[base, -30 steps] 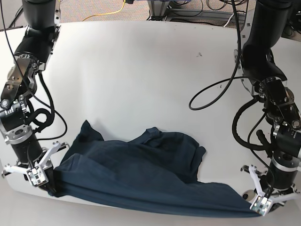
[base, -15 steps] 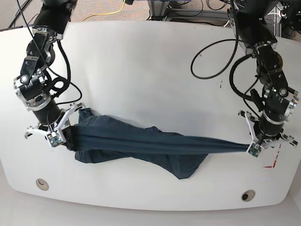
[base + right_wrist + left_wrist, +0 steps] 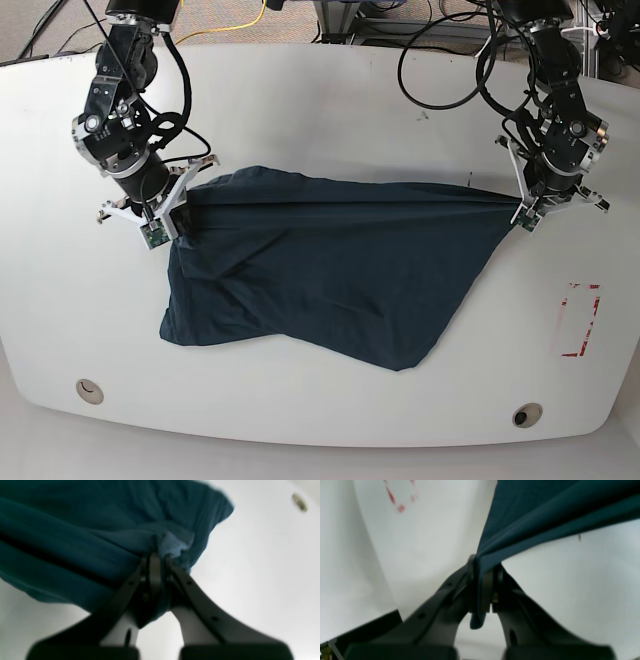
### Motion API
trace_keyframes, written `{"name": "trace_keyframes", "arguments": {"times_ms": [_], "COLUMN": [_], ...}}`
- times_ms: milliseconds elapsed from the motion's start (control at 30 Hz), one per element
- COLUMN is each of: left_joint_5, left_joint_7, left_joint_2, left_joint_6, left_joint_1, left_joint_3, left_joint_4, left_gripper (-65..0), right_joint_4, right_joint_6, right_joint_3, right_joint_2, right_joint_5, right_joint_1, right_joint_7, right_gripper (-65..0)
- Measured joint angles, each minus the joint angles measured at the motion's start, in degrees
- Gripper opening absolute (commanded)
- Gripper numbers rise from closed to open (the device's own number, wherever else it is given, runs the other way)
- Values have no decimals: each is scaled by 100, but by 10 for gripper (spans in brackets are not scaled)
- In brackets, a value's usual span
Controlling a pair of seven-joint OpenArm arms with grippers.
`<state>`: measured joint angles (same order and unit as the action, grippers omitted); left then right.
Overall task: Layout the t-shirt on the table in an organized manner, then fold the t-shirt properly
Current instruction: 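Swing the held t-shirt up and lay it across the table with both grippers, then open both grippers, releasing the t-shirt, and lift them away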
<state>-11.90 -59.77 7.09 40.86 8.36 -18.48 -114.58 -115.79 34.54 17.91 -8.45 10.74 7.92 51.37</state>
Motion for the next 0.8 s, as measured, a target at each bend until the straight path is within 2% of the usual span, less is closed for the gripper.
{"name": "trace_keyframes", "arguments": {"times_ms": [133,267,567,800], "left_joint_5": [15,52,42,7], "left_joint_7": [76,74,85,7], "left_joint_2": [33,254,1106,1532], "left_joint_6": [-7,20,17,13], "left_joint_1": [339,577,531,291], "left_joint_3": [-308,-522,-761,-752], "left_joint_4": [2,52,179,269], "left_gripper": [-650,-650,-650,-650], "right_joint_4": [-2,2,4,9], "right_joint_6": [4,26,-13,-68], "right_joint_3": [-7,-44,-1049,-1593], "right_joint_2": [177,372,525,883], "right_joint_5": [20,52,66,-2], "right_joint_1": [326,750,1550,1849], "right_joint_7": [-28,-9,-44,-17], "right_gripper": [-648,-648,-648,-648]}}
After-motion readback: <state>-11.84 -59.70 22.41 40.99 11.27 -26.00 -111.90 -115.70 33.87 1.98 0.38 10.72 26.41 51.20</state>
